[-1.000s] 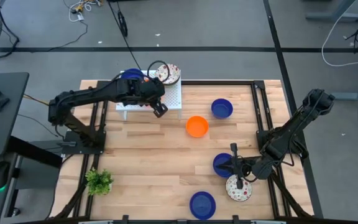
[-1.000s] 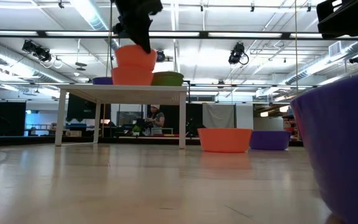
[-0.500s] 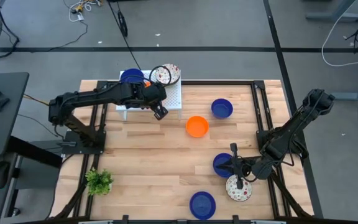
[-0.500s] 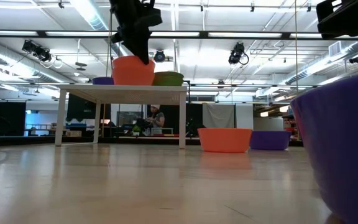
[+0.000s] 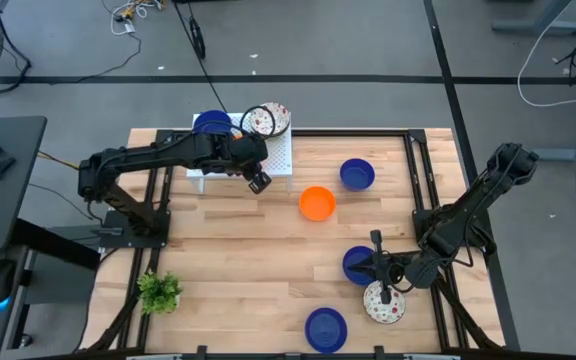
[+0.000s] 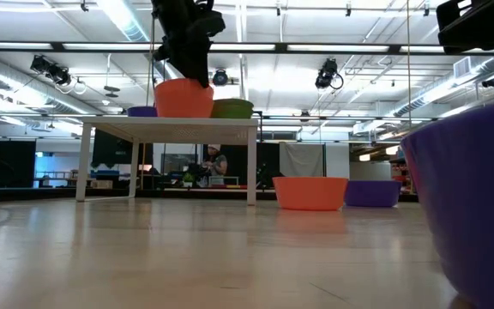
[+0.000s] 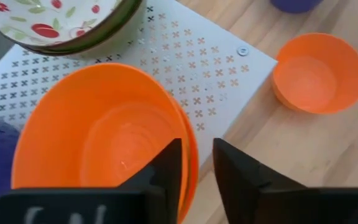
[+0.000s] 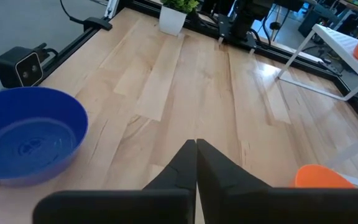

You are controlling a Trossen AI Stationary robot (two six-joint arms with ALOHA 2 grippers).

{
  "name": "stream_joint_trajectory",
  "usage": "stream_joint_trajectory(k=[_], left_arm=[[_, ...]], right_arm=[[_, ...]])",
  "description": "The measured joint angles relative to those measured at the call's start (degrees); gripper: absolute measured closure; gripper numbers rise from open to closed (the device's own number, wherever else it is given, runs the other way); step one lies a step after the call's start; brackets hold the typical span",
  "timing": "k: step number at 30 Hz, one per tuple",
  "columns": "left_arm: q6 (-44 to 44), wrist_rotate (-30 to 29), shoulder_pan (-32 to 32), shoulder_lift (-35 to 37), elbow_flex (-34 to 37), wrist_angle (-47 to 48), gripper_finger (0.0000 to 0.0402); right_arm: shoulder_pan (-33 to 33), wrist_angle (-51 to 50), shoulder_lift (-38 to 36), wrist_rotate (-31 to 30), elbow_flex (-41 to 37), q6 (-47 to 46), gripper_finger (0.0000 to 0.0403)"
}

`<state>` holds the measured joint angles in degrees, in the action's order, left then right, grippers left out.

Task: Pick & Place Mini bowls
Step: Stack the left orange bowl on top of the orange bowl on the shelf, then stack the blue bowl on top of the blue bowl on the shelf

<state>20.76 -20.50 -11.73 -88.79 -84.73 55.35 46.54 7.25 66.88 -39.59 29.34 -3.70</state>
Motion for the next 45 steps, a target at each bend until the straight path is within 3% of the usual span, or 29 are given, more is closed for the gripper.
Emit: stream_joint_trajectory(k=[7, 10, 17, 32, 37, 45], left_arm=[[-0.33, -0.6, 0.0, 1.15, -0.37, -1.28, 0.0268], [-0.43, -1.28, 0.0, 2.26, -0.44, -2.49, 0.0293], [-1.9, -0.38, -0.39, 1.32, -0.47, -3.16, 0.0393], [-2.13, -0.23, -0.2, 0.55, -0.04, -3.95, 0.0392], [-5.83, -0.61, 4.39, 1.15, -0.04, -9.11, 0.0398], [-9.19, -3.58, 18.92, -3.46, -0.09, -16.65, 0.0392]], right_arm=[[0.0, -0.04, 0.0, -0.01, 0.0, -0.1, 0.0394], [0.0, -0.11, -0.01, -0.03, 0.0, -0.1, 0.0394], [-0.04, -0.07, -0.01, -0.03, -0.02, -0.29, 0.0394], [-0.07, -0.2, 0.0, -0.03, -0.01, -0.29, 0.0394], [-0.07, -0.53, -0.01, -0.03, -0.02, -0.23, 0.0394], [-0.08, -0.65, -0.01, -0.03, -0.02, -0.26, 0.0394]])
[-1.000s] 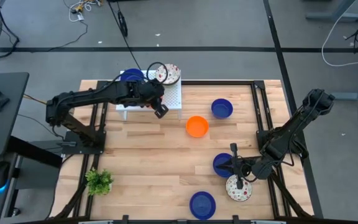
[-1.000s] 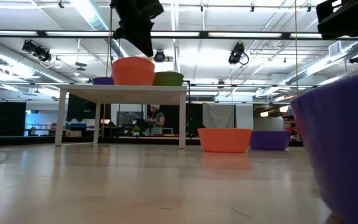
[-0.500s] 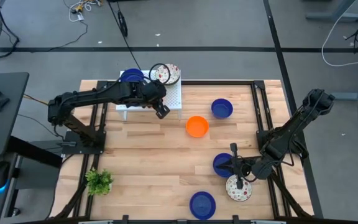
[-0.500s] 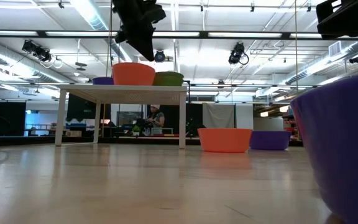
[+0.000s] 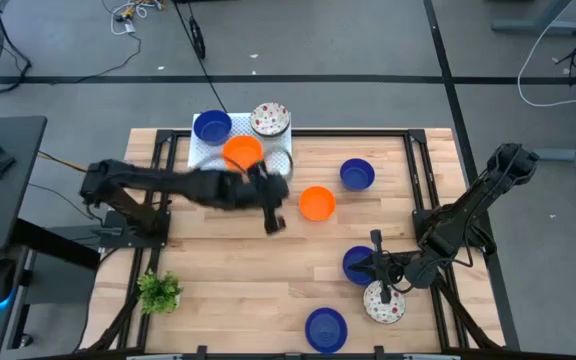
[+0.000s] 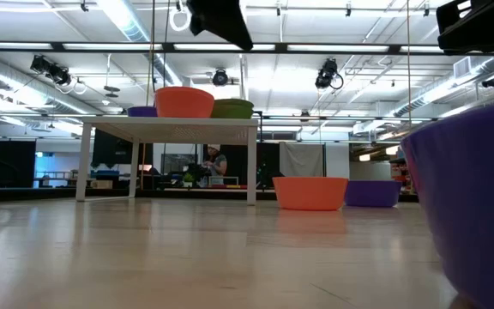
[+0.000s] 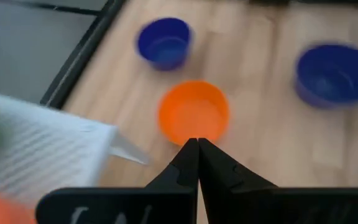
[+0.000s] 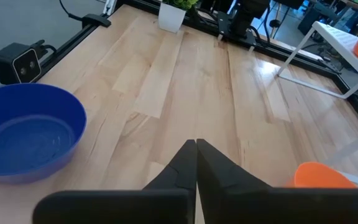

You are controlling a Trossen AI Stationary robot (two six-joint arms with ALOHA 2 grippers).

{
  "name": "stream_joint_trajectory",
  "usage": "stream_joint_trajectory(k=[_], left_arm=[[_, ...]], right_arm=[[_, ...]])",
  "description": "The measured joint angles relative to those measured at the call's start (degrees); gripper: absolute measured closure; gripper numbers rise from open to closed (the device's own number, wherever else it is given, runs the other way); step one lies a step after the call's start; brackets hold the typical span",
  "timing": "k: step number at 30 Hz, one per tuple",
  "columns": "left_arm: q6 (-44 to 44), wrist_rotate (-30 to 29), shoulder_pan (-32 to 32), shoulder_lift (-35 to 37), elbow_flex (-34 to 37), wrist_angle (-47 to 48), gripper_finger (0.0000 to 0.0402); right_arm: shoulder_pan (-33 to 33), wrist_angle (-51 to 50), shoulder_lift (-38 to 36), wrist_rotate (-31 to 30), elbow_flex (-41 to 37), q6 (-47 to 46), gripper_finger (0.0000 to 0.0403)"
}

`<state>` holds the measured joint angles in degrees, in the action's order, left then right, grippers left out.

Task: Pick & Place Mini bowls
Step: Stack the blue bowl on top of the blue bowl on the shelf

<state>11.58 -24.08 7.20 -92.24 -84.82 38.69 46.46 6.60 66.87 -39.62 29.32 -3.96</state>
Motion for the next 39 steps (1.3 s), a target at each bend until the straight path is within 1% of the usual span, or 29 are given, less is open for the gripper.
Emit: stream_joint_trajectory(k=[3, 6, 8, 11, 14, 16, 18, 21, 24, 27, 29, 31, 33, 35, 37, 39], left_arm=[[-0.97, -1.62, 5.43, -4.65, 0.0, -2.5, 0.0396], [-1.02, -0.7, 9.73, -10.57, 0.11, -8.86, 0.0396], [-1.35, 1.77, 12.0, -14.48, 0.1, -14.74, 0.0392], [-4.31, 8.9, 14.71, -20.02, 0.1, -22.17, 0.0377], [-8.43, 16.16, 16.67, -23.79, 0.11, -26.74, 0.0348], [-11.82, 21.12, 17.87, -25.09, 0.11, -28.14, 0.032], [-14.61, 24.68, 18.73, -25.63, 0.11, -28.26, 0.0287], [-19.01, 27.26, 19.51, -25.66, 0.09, -29.74, 0.024], [-28.06, 27.3, 20.28, -25.9, 0.07, -30.98, 0.0213], [-37.2, 27.61, 20.74, -26.55, 0.07, -32.0, 0.0212], [-40.76, 27.95, 20.43, -27.4, 0.0, -33.57, 0.0221], [-42.53, 29.85, 19.83, -27.62, 0.11, -32.88, 0.0233], [-43.7, 32.54, 18.95, -28.47, -0.04, -35.48, 0.0246], [-44.6, 33.34, 18.65, -28.84, 0.08, -35.2, 0.0258], [-46.08, 33.86, 18.5, -30.03, 0.0, -36.89, 0.0269], [-46.78, 34.42, 18.74, -30.36, 0.13, -35.86, 0.0275]], right_arm=[[0.02, 0.1, 0.0, 0.0, 0.0, -0.05, 0.0394], [0.0, 0.21, 0.02, -0.01, 0.0, -0.03, 0.0394], [0.0, 0.28, 0.0, -0.02, 0.0, -0.03, 0.0394], [0.01, 0.3, 0.0, -0.04, 0.0, 0.44, 0.0394], [0.12, 0.45, -0.45, -0.06, 0.0, 1.38, 0.0394], [0.17, 0.76, -1.09, -0.21, 0.0, 1.44, 0.0394], [0.17, 0.81, -1.47, -0.2, 0.0, 1.45, 0.0394], [0.17, 0.82, -1.51, -0.17, 0.0, 1.39, 0.0394], [0.17, 0.62, -1.51, -0.17, 0.0, 0.24, 0.0394], [0.19, 0.63, -1.51, -0.1, 0.0, -0.58, 0.0394], [0.19, 0.45, -1.51, 0.07, 0.0, -1.39, 0.0394], [0.21, 0.59, -1.51, 0.11, 0.0, -1.63, 0.0394], [0.47, 0.25, -1.51, 0.21, 0.0, -3.49, 0.0394], [0.99, 0.15, -1.51, 0.23, 0.0, -5.48, 0.0394], [1.89, -0.38, -1.51, 0.24, 0.0, -8.08, 0.0394], [2.91, 0.18, -1.51, 0.25, 0.0, -9.75, 0.0394]])
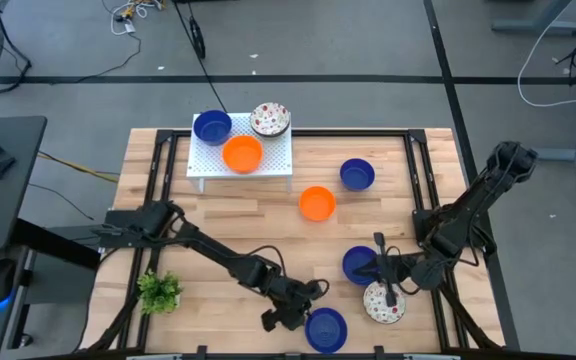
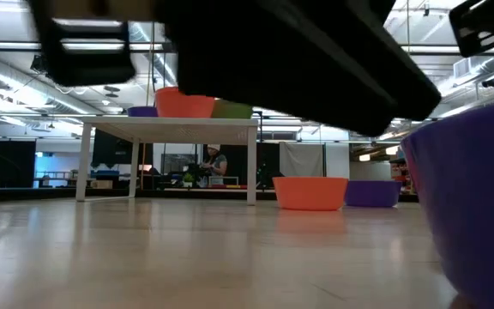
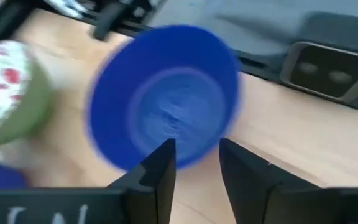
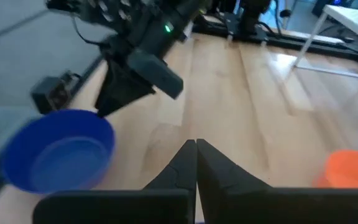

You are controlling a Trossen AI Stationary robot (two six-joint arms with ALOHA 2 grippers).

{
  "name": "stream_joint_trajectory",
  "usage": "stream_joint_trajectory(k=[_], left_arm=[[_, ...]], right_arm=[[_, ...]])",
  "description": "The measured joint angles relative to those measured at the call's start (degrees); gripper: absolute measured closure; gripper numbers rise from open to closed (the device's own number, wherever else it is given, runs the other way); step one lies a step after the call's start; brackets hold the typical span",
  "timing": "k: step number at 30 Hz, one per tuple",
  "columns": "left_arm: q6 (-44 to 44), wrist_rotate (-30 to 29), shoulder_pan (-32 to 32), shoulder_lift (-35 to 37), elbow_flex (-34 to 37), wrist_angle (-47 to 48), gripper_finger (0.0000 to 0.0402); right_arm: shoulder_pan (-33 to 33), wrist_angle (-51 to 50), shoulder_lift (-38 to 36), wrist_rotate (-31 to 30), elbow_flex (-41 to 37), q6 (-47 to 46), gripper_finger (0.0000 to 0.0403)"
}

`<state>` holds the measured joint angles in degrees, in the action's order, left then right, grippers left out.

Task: Pick & Place Mini bowls
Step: Stack the blue bowl on top of the blue bowl on the shelf

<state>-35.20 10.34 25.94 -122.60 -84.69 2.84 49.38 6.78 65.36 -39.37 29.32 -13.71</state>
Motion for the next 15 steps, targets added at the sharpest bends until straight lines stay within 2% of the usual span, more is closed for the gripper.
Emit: stream_joint_trajectory(k=[10, 15], left_arm=[[-3.14, 1.93, 0.26, -2.65, -0.17, -1.8, 0.0271], [-4.79, 2.18, -0.03, -3.31, -0.11, -3.55, 0.0283]], right_arm=[[3.15, 3.88, 0.0, -0.18, 0.0, -2.13, 0.0394], [3.14, 4.54, 0.0, -0.22, 0.0, -2.73, 0.0394]])
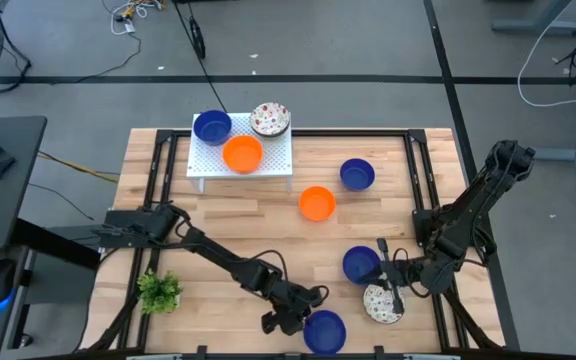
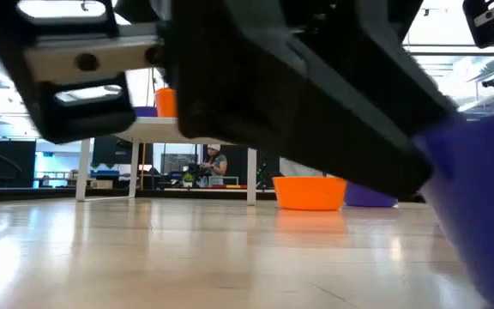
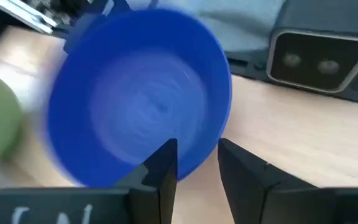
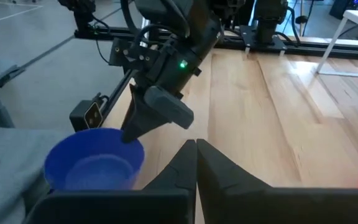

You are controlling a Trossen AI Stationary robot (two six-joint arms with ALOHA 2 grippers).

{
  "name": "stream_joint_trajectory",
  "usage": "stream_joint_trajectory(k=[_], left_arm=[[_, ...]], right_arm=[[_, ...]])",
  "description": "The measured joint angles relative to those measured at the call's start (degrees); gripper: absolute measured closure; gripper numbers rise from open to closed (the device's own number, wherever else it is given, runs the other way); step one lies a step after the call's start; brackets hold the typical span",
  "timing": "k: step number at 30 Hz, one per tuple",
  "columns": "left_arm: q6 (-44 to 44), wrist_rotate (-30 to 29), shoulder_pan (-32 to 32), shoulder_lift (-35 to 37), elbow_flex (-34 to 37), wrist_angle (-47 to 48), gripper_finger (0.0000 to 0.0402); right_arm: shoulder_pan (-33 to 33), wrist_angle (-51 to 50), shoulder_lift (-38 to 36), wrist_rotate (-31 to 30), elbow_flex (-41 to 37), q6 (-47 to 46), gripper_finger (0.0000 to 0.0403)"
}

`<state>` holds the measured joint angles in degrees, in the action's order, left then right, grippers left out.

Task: Pick & Place Mini bowls
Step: Stack the blue bowl on top of the blue bowl on the shelf

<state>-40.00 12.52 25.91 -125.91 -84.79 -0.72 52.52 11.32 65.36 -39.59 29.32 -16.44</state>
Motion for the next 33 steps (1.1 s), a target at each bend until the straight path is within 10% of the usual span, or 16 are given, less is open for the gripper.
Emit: stream_joint_trajectory(k=[24, 33], left_arm=[[-4.84, 0.25, -1.67, -2.34, 0.0, -11.68, 0.0304], [5.19, -6.99, -2.65, -1.64, -1.17, -9.98, 0.0237]], right_arm=[[0.08, 2.2, 0.0, 0.0, 0.0, -2.6, 0.0394], [0.08, 2.69, 0.18, 8.5, 0.0, -5.24, 0.0394]])
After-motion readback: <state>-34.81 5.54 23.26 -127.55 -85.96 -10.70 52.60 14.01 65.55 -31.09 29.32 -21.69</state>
